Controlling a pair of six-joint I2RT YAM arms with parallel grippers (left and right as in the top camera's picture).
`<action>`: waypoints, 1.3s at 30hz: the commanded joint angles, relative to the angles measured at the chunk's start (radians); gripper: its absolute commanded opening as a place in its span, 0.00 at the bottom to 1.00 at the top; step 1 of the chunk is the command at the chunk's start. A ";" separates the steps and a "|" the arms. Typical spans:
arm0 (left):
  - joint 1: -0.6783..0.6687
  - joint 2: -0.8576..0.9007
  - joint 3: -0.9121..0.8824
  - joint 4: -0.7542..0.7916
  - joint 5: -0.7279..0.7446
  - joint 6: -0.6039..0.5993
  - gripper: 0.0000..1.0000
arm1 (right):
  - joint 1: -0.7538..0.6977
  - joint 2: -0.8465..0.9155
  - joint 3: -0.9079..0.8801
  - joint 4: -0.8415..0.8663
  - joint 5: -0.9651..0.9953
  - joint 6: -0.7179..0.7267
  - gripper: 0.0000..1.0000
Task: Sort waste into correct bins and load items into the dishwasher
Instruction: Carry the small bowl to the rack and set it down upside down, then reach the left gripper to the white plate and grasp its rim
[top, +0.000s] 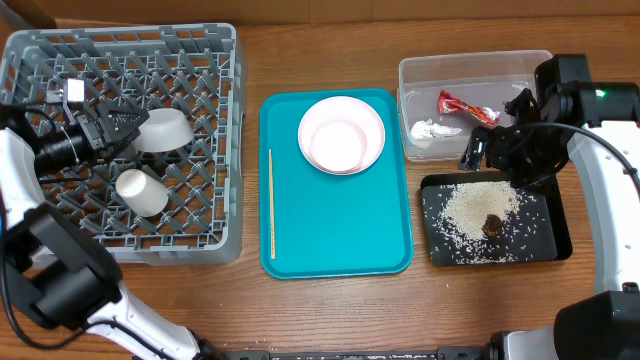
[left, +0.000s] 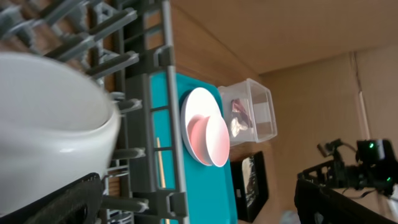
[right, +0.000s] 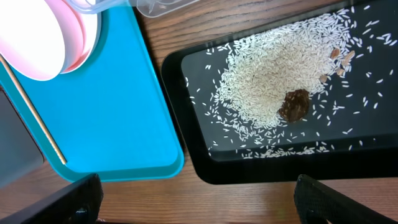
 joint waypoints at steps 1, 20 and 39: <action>-0.060 -0.177 0.009 -0.002 -0.014 0.002 1.00 | 0.003 -0.029 0.009 -0.002 -0.004 -0.001 1.00; -1.057 -0.198 0.007 0.196 -1.102 -0.300 1.00 | 0.003 -0.029 0.009 -0.001 -0.004 0.000 1.00; -1.265 0.175 0.007 0.344 -1.325 -0.299 0.26 | 0.003 -0.029 0.009 -0.002 -0.004 0.000 1.00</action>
